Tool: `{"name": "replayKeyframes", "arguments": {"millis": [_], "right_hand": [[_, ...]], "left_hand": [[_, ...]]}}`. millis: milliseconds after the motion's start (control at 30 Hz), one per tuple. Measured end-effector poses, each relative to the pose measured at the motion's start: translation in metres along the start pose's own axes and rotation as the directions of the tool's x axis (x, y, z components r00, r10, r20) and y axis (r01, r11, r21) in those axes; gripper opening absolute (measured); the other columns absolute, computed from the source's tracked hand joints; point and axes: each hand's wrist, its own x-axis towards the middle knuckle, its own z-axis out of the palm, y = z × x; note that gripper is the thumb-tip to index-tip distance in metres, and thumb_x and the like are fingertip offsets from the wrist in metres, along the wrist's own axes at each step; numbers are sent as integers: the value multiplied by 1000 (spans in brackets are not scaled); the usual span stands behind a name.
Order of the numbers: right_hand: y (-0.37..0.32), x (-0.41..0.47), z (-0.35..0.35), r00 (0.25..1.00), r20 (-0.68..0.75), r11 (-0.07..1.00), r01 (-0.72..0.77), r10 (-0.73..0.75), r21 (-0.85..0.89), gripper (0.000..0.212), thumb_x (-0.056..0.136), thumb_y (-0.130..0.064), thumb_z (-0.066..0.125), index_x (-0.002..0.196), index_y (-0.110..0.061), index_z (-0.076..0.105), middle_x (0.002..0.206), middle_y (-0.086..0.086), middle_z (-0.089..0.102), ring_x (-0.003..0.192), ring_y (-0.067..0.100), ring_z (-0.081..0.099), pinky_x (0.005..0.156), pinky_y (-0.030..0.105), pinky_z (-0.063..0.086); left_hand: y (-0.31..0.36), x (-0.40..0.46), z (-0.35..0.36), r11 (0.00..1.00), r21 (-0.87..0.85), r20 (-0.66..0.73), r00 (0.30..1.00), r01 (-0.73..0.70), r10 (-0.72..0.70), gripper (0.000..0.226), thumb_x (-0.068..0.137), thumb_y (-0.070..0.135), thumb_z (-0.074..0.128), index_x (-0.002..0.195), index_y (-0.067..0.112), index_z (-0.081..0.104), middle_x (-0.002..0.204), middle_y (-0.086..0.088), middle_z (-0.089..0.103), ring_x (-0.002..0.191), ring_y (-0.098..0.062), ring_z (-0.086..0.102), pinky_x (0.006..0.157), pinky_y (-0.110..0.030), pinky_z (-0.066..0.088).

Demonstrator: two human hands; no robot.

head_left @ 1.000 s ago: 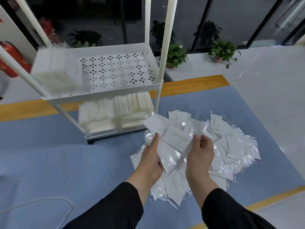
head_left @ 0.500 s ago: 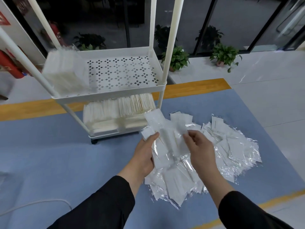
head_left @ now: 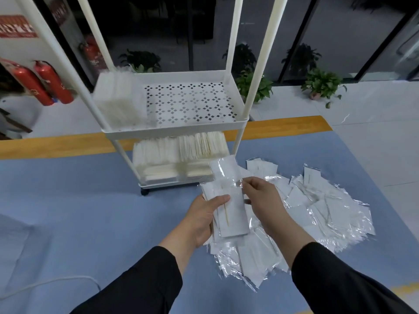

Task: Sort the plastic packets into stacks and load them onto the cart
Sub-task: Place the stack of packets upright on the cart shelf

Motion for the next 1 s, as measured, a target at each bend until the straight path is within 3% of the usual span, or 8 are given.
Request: {"name": "replayKeyframes", "arguments": {"millis": [133,200,400,500,633,767,900,1000], "right_hand": [[-8,2,6,921,-380,993,111,-88,38,17,99,-29,56,91,-20,69,84,-3,70,83,22,66,79,40,53],[-12,-3,4,890,-440,988,151,-119,39,18,101,-31,54,93,-20,67,82,-6,67,77,17,62,72,34,49],[-13,-21,45,942,-284,982,189,-177,14,15,101,-31,57,95,-21,68,85,-10,69,76,-2,59,69,20,44],[-12,-22,59,940,-280,978,207,-195,12,14,100,-31,59,96,-22,69,85,-12,70,75,-6,60,65,11,43],[-6,-14,62,955,-214,978,211,-206,-3,13,99,-31,61,92,-24,69,84,-11,70,73,-4,60,64,11,43],[20,-12,87,969,-169,983,177,-182,-46,14,100,-28,59,91,-21,67,81,-10,68,72,0,60,63,15,43],[41,-7,106,979,-121,986,161,-164,-37,14,98,-24,62,84,-26,65,83,-10,67,77,-1,59,66,8,40],[51,9,96,939,-279,978,207,-199,-1,11,98,-25,62,88,-23,67,87,-9,68,83,1,61,76,18,47]], "left_hand": [[6,-8,-22,998,-64,-93,996,10,-16,18,88,5,72,105,4,72,97,-18,76,80,-30,74,73,-44,61],[9,-12,-36,993,-119,-151,989,-13,-6,15,88,4,72,104,6,71,93,-16,76,77,-29,74,70,-44,61],[9,-25,-63,981,-194,-214,976,-7,-35,34,89,10,73,122,4,67,111,-22,73,105,-42,70,95,-70,50],[4,-29,-72,988,-157,-236,971,-8,-30,29,91,12,72,119,7,67,99,-14,76,90,-33,73,94,-62,54],[-2,-28,-87,989,-150,-278,960,-11,-31,14,93,15,71,105,13,64,85,-6,76,83,-28,71,89,-55,57],[-8,-29,-80,990,-142,-168,986,-20,-4,22,98,27,65,114,13,70,111,-11,77,102,-30,73,97,-53,55],[-26,-14,-73,995,-97,-98,995,6,-15,31,94,11,68,124,4,68,116,-22,73,103,-37,71,89,-49,60],[-37,10,-82,994,-109,-161,987,11,-28,29,93,8,69,121,3,68,111,-22,74,97,-36,71,83,-49,60]]}}
